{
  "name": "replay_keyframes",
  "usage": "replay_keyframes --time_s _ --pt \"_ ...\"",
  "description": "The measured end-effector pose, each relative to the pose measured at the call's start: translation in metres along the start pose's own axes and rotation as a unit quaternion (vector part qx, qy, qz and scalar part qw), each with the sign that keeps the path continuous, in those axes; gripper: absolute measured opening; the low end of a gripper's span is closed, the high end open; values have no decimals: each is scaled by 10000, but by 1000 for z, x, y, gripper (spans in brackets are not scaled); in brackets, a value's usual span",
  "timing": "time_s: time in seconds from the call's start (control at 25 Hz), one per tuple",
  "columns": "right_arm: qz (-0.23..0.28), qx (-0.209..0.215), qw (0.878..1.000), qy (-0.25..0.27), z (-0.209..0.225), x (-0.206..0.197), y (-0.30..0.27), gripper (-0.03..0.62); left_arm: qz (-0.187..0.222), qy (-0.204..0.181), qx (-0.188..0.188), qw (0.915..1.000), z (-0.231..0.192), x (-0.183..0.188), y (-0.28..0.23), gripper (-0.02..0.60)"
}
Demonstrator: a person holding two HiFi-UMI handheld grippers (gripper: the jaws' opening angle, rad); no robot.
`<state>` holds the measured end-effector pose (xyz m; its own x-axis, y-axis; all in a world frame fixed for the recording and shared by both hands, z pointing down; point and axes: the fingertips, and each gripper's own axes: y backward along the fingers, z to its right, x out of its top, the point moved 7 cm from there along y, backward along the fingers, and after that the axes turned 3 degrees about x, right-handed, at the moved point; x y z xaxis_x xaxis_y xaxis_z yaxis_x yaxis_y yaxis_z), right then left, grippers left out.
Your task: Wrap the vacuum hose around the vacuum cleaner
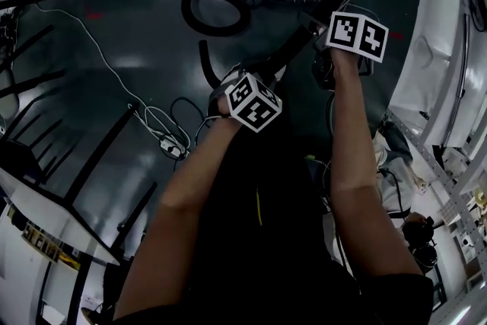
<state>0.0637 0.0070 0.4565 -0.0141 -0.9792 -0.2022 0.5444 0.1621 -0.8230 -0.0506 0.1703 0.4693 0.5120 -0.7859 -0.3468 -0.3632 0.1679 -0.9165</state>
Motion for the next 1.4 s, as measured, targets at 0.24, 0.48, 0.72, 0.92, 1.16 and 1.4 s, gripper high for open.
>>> replay_keyframes --time_s 0.24,0.48,0.72,0.92,1.16,1.4 --pt "367 -295 9985 -283 -7 1 11 264 -142 -276 195 9993 -6 7 18 170" --pt "335 -245 9984 -394 -15 6 20 265 -229 -463 373 9980 -8 15 38 170" --pt "366 -247 9979 -469 -15 3 20 265 -339 -1195 457 9912 -15 13 38 170" --pt "369 -183 9979 -507 -8 4 18 267 -571 -1974 717 9760 -25 14 30 170" --pt "322 -133 9981 -510 -3 1 14 268 -740 -2532 954 9599 -31 13 21 170" --pt "300 -58 9982 -524 1 2 9 270 -699 -3125 1155 9403 -43 11 13 172"
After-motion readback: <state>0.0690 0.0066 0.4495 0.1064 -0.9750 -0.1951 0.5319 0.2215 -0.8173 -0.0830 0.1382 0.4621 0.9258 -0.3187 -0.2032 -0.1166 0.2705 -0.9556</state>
